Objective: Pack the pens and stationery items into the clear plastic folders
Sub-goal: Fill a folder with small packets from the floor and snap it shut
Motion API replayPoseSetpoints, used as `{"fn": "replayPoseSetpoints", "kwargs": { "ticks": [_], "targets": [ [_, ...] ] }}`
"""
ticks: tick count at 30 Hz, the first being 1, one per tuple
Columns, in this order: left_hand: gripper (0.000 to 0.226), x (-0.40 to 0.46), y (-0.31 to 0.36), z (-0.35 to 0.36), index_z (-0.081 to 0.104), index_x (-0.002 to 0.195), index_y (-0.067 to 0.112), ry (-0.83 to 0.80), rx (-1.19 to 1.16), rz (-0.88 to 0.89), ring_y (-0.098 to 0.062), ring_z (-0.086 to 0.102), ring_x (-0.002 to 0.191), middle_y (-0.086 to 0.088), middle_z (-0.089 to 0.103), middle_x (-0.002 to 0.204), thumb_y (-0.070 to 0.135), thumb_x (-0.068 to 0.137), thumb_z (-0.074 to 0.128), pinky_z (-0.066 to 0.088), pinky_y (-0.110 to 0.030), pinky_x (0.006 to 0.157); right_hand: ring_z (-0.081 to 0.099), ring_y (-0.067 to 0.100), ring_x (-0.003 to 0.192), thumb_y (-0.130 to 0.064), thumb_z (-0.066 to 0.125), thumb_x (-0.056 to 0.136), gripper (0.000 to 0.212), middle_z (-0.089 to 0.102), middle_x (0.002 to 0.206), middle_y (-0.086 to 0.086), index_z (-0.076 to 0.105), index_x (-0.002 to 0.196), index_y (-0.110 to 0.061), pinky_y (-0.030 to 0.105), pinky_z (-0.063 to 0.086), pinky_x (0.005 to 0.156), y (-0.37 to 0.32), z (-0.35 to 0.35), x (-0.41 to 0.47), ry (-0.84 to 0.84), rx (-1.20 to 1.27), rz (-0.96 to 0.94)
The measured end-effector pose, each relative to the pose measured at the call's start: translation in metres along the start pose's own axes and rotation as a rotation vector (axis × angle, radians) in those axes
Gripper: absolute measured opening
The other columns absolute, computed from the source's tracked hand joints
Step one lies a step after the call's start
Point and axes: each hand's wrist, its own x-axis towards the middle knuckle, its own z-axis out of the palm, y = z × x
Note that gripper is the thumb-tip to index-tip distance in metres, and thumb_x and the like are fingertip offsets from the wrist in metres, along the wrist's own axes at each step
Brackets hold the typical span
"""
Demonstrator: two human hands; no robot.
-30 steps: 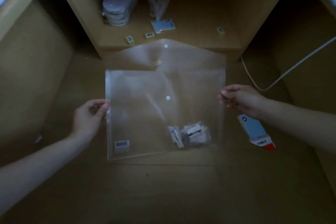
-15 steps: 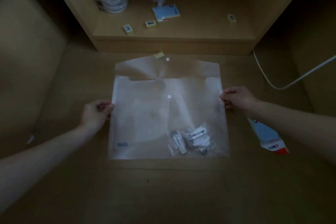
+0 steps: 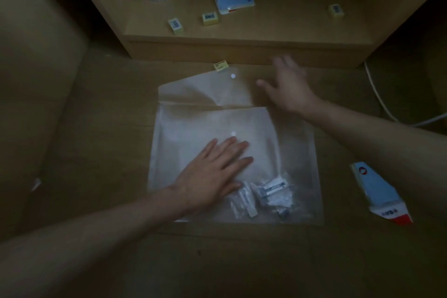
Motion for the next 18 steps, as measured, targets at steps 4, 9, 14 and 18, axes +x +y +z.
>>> {"fn": "replayPoseSetpoints", "kwargs": {
  "ticks": [4, 9, 14, 18],
  "targets": [
    [0.055, -0.005, -0.003, 0.021, 0.042, 0.142, 0.023, -0.139, -0.026, -0.027, -0.025, 0.041, 0.135, -0.005, 0.041, 0.148, 0.051, 0.097, 0.025, 0.032, -0.042, 0.11, 0.032, 0.033, 0.135, -0.034, 0.057, 0.093, 0.059, 0.037, 0.142, 0.018, 0.035, 0.138, -0.003, 0.04, 0.026, 0.109, -0.016, 0.029, 0.022, -0.143, -0.011, 0.033],
    [0.055, -0.005, -0.004, 0.027, 0.033, 0.145, 0.024, -0.173, 0.008, -0.016, -0.027, 0.034, 0.139, -0.007, 0.034, 0.152, 0.05, 0.1, 0.018, 0.031, -0.047, 0.11, 0.036, 0.032, 0.134, -0.028, 0.064, 0.088, 0.061, 0.039, 0.144, 0.019, 0.04, 0.138, -0.003, 0.035, 0.029, 0.11, -0.02, 0.049, 0.045, -0.182, 0.109, 0.053],
    [0.055, -0.005, -0.004, 0.032, 0.029, 0.146, 0.024, -0.134, 0.001, -0.015, -0.028, 0.032, 0.14, -0.008, 0.032, 0.153, 0.05, 0.101, 0.012, 0.033, -0.048, 0.11, 0.044, 0.033, 0.124, -0.028, 0.069, 0.083, 0.047, 0.049, 0.13, 0.014, 0.056, 0.127, -0.016, 0.047, 0.035, 0.106, -0.023, 0.052, 0.059, -0.061, 0.151, 0.078],
    [0.055, -0.005, -0.004, 0.031, 0.034, 0.145, 0.022, -0.127, 0.008, 0.002, -0.029, 0.032, 0.14, -0.009, 0.033, 0.153, 0.049, 0.101, 0.015, 0.033, -0.049, 0.109, 0.058, 0.017, 0.087, -0.012, 0.066, 0.082, 0.014, 0.067, 0.092, 0.005, 0.07, 0.084, -0.025, 0.031, 0.046, 0.087, -0.026, 0.036, 0.053, 0.076, 0.438, -0.033]
  ]
}}
